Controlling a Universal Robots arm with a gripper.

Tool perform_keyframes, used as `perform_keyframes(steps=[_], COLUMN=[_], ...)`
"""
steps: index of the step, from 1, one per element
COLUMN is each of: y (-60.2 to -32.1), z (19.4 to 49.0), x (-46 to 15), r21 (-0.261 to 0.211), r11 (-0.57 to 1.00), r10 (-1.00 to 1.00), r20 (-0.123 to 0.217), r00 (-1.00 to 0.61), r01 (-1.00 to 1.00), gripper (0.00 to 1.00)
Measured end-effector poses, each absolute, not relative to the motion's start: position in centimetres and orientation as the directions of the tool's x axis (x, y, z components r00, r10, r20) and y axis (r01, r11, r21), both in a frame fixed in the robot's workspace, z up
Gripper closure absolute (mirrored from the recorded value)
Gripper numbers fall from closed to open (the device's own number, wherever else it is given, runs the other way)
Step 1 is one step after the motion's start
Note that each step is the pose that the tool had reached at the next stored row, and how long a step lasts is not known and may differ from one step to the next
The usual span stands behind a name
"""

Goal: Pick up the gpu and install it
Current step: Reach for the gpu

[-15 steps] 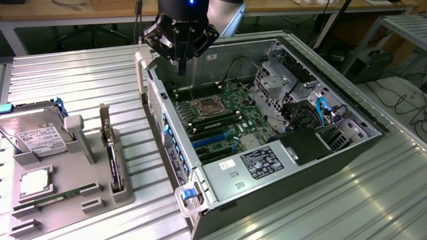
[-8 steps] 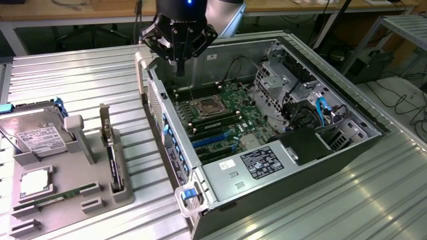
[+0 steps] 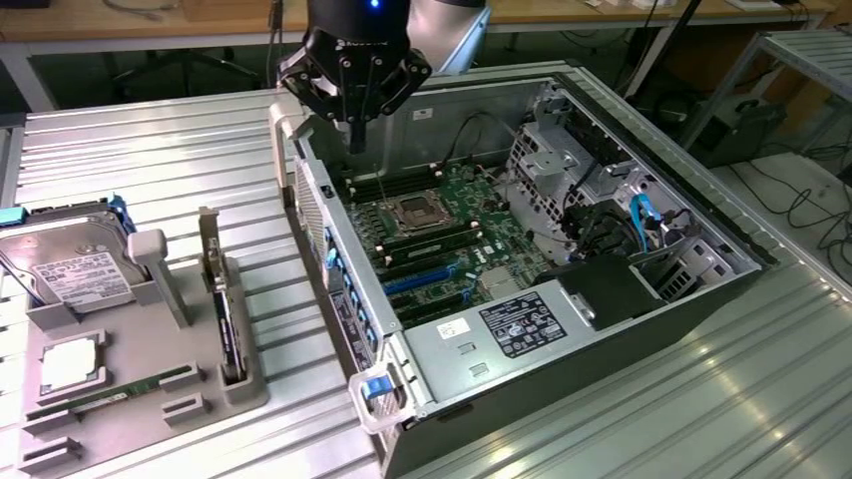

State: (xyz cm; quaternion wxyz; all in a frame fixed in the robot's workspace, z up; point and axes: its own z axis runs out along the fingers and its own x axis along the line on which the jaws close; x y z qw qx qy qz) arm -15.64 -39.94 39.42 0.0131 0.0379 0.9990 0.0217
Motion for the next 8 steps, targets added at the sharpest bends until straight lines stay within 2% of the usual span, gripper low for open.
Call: perform_keyframes(steps=[8], y=[-39.97], z=[39.42], x=[-15.90], r21=[0.044], r11=[0.996], r10=[0.076], r20=[-0.024], r00=[-0.997], r01=[0.075], gripper=[0.89])
